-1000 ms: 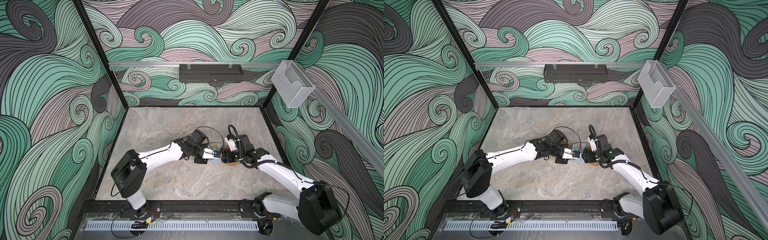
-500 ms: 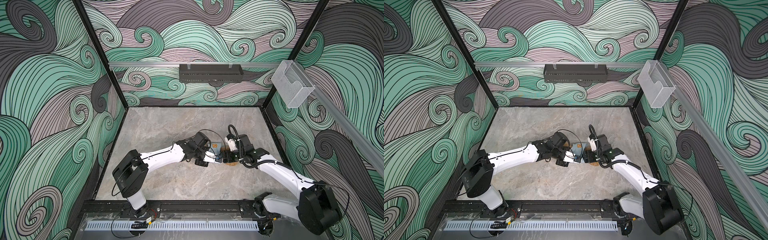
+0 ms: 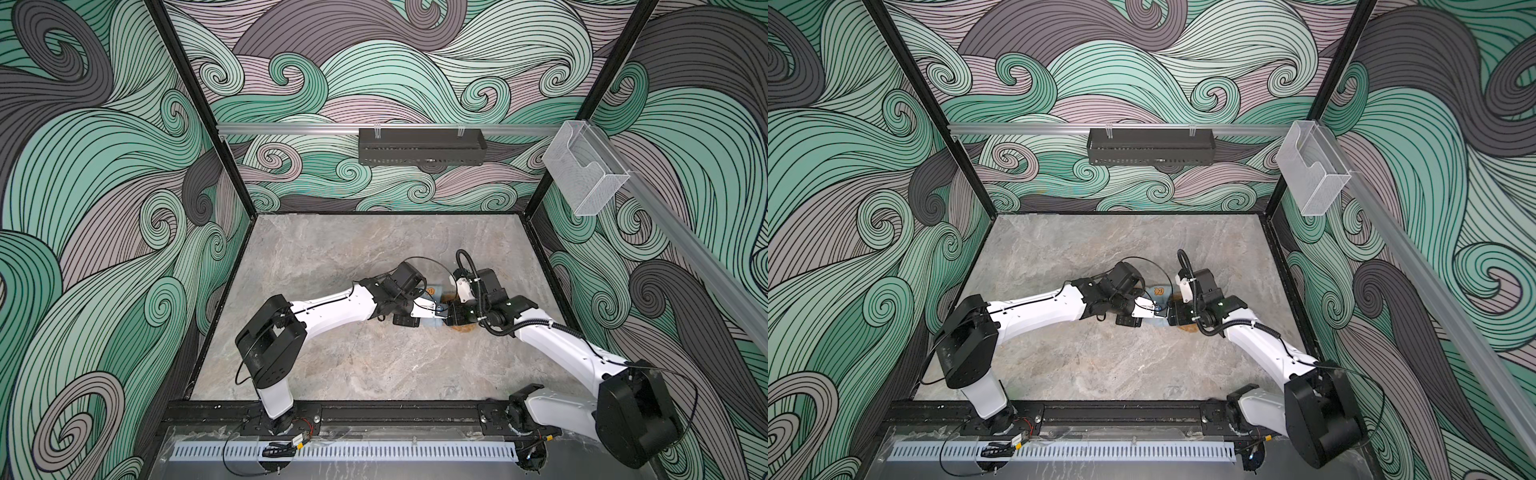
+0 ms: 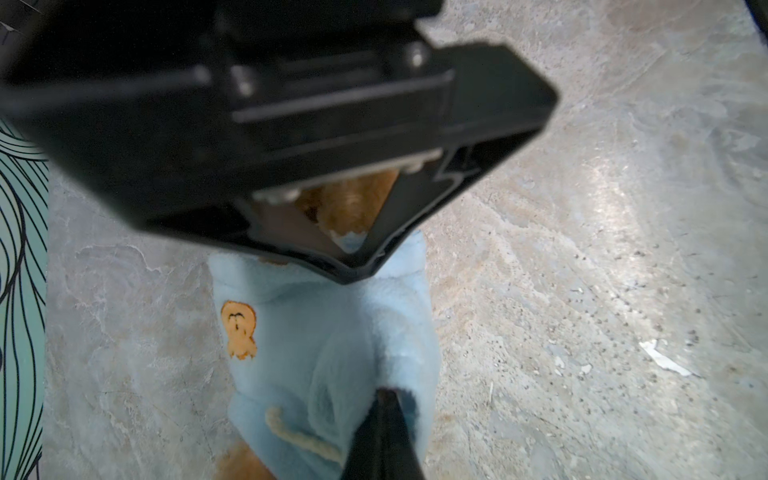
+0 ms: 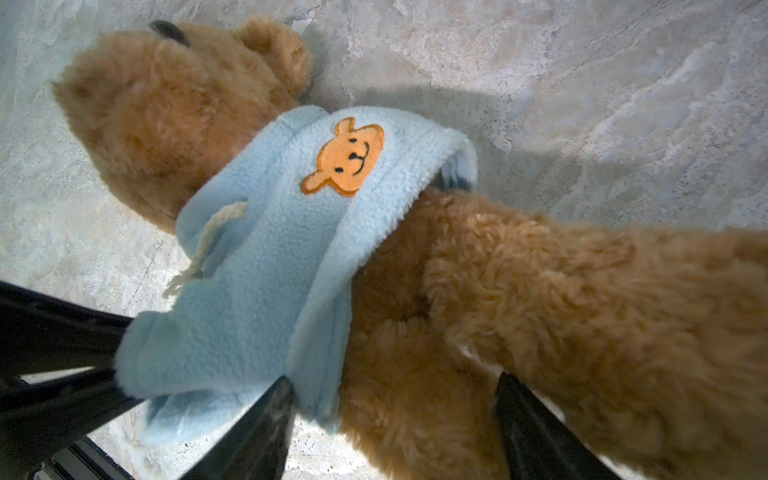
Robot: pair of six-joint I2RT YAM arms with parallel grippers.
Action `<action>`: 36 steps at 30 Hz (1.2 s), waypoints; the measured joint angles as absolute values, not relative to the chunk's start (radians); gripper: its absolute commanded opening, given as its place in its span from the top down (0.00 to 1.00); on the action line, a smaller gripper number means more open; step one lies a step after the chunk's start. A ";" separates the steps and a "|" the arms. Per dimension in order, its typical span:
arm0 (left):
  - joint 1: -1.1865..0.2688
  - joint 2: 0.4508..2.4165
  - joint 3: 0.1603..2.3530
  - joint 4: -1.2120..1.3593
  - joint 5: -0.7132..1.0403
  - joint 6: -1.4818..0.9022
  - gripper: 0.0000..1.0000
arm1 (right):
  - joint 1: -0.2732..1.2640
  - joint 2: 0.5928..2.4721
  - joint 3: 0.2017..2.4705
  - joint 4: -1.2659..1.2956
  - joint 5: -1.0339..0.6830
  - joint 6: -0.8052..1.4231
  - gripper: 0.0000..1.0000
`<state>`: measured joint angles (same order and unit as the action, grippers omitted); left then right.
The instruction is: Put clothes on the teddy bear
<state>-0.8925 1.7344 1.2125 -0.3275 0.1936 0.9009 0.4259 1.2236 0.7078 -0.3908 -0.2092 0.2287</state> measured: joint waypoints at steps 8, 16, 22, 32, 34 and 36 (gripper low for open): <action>-0.892 1.771 1.216 -0.323 0.208 0.912 0.86 | 0.421 1.226 0.695 -0.375 -0.218 0.245 0.24; -0.892 1.787 1.216 -0.325 0.274 0.917 0.75 | 0.411 1.259 0.656 -0.319 -0.254 0.294 0.30; -0.893 1.822 1.217 -0.326 0.299 0.926 0.69 | 0.411 1.267 0.625 -0.279 -0.268 0.331 0.34; -0.896 1.878 1.216 -0.260 0.273 0.931 0.62 | 0.403 1.333 0.607 -0.196 -0.292 0.367 0.42; -0.899 1.888 1.207 -0.231 0.262 0.930 0.67 | 0.398 1.341 0.595 -0.170 -0.303 0.376 0.42; -0.900 1.899 1.195 -0.196 0.255 0.929 0.77 | 0.387 1.345 0.586 -0.156 -0.316 0.379 0.42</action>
